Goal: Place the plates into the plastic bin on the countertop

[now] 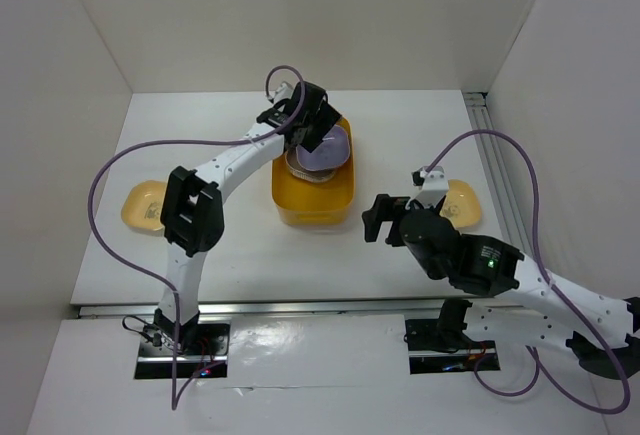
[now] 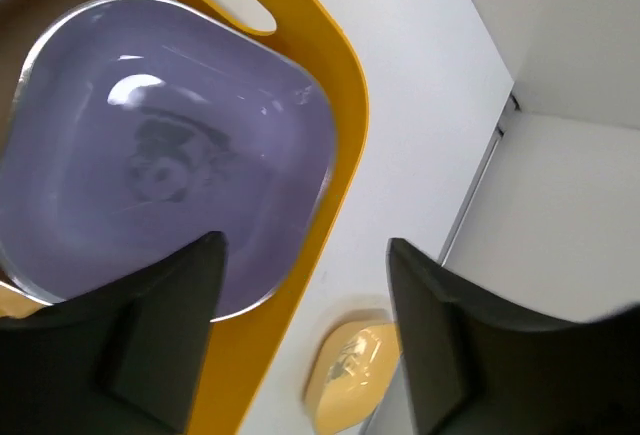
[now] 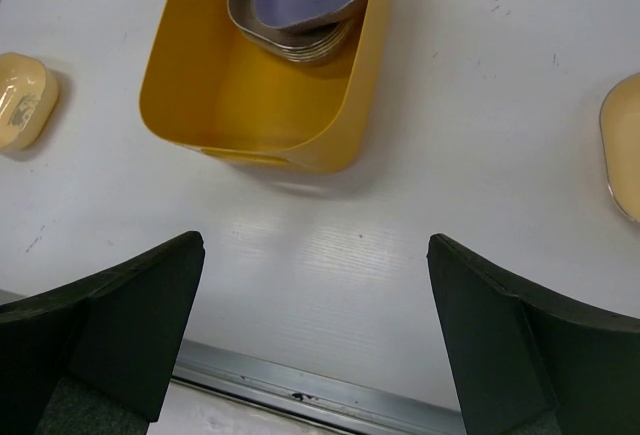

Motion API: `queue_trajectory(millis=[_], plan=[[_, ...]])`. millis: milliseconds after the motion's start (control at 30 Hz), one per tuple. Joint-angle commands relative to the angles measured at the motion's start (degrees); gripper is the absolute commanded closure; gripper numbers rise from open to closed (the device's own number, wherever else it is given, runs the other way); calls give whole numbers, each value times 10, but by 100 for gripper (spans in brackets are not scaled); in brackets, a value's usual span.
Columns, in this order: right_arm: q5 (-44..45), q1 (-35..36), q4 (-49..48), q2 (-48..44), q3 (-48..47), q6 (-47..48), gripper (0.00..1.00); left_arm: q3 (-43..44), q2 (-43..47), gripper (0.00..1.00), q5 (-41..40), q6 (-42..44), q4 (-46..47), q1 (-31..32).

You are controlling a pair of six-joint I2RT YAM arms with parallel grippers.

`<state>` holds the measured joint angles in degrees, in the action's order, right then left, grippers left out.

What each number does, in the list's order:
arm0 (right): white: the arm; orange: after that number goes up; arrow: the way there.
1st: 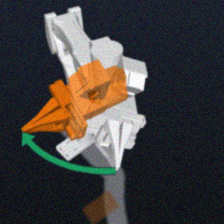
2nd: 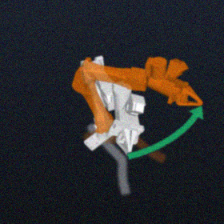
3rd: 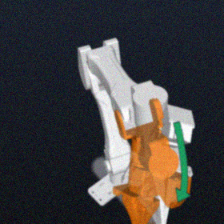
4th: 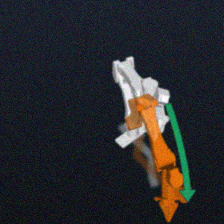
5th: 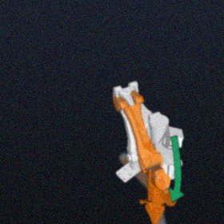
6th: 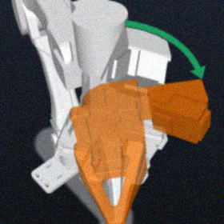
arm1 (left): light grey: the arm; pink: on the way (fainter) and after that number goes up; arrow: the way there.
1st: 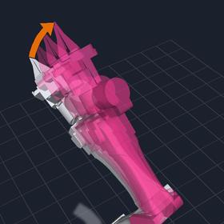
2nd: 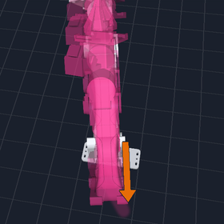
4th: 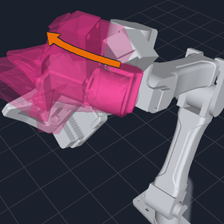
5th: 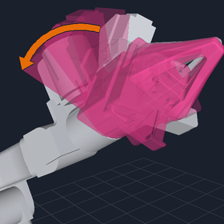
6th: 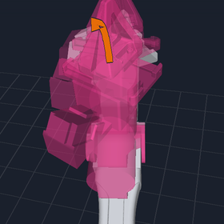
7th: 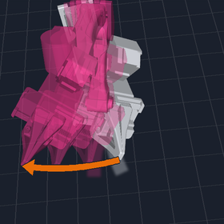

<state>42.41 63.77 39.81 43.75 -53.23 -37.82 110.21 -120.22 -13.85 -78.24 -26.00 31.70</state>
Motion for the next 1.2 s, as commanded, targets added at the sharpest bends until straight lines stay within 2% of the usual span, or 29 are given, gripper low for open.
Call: queue_trajectory(millis=[0,33,67,167,200,233,267,300,333,367,467,533,567,733,833,1100,1167], plan=[[27,2,-26,-1,1,3,0,-4,45,14,4,4,22,7],[35,2,-25,11,1,-2,0,-10,58,4,-5,15,22,7],[44,-3,-16,19,1,-10,0,-10,71,0,-11,23,22,16],[65,-50,17,82,-5,-30,0,-16,131,0,-38,76,13,41],[42,-74,17,102,1,-24,0,-22,147,0,-66,87,7,57],[18,-130,7,136,6,-10,0,-32,181,0,-80,96,-2,64],[-15,-163,-42,148,16,6,0,-41,202,0,-95,105,-11,71],[-84,-199,-70,155,45,20,0,-70,223,0,-121,113,-16,78],[-114,-270,-96,155,60,41,0,-83,245,0,-133,120,-25,91],[-137,-304,-118,155,73,48,0,-100,293,0,-145,133,-25,98],[-170,-410,-152,161,92,68,0,-173,365,0,-192,181,-39,127],[-204,-464,-176,180,92,95,0,-233,461,0,-174,206,-59,127],[-214,-477,-176,180,92,102,0,-252,461,0,-174,214,-69,134],[-233,-500,-197,194,99,118,0,-393,619,0,-166,219,-121,163],[-238,-516,-202,222,104,118,0,-438,664,0,-166,219,-164,163],[-233,-544,-228,330,110,113,1,-467,714,0,-142,253,-237,163],[-233,-545,-240,343,115,113,4,-479,728,0,-147,253,-244,163]])
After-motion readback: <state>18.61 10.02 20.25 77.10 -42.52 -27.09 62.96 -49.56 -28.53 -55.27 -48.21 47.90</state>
